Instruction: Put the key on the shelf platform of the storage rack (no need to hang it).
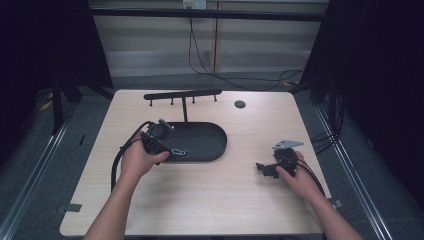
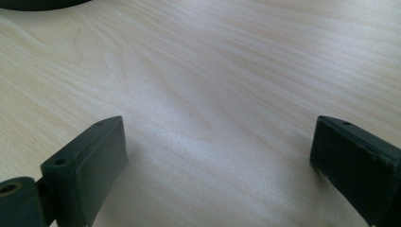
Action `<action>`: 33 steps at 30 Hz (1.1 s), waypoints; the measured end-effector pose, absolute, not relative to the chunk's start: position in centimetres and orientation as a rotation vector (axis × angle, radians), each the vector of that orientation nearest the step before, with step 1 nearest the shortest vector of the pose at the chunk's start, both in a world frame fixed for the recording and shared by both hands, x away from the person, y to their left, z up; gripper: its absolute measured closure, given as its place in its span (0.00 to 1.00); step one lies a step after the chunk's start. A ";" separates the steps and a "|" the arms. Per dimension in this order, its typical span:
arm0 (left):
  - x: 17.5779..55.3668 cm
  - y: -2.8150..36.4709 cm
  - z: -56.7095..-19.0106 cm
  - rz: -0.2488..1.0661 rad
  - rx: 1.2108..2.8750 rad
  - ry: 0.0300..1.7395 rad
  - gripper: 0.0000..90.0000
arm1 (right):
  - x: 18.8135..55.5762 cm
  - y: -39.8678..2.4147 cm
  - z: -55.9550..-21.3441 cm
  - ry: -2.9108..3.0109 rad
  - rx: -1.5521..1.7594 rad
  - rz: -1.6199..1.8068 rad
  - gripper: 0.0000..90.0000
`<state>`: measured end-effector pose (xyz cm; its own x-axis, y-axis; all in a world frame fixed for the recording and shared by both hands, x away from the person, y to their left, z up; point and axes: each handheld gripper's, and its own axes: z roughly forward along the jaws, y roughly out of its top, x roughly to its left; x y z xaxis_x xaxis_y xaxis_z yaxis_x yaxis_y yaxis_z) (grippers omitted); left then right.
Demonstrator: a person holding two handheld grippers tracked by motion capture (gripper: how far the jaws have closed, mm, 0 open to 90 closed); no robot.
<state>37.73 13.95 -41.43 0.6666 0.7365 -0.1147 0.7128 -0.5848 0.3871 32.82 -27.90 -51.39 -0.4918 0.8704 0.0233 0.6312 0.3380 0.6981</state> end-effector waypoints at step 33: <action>34.7 17.4 -44.6 0.082 2.462 1.135 0.35 | 32.8 -27.9 -51.4 2.253 1.329 0.934 0.05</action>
<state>34.66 17.37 -44.58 0.6640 0.7378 -0.1219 0.7125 -0.5748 0.4024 32.82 -27.90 -51.39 -0.4918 0.8704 0.0230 0.6312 0.3382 0.6980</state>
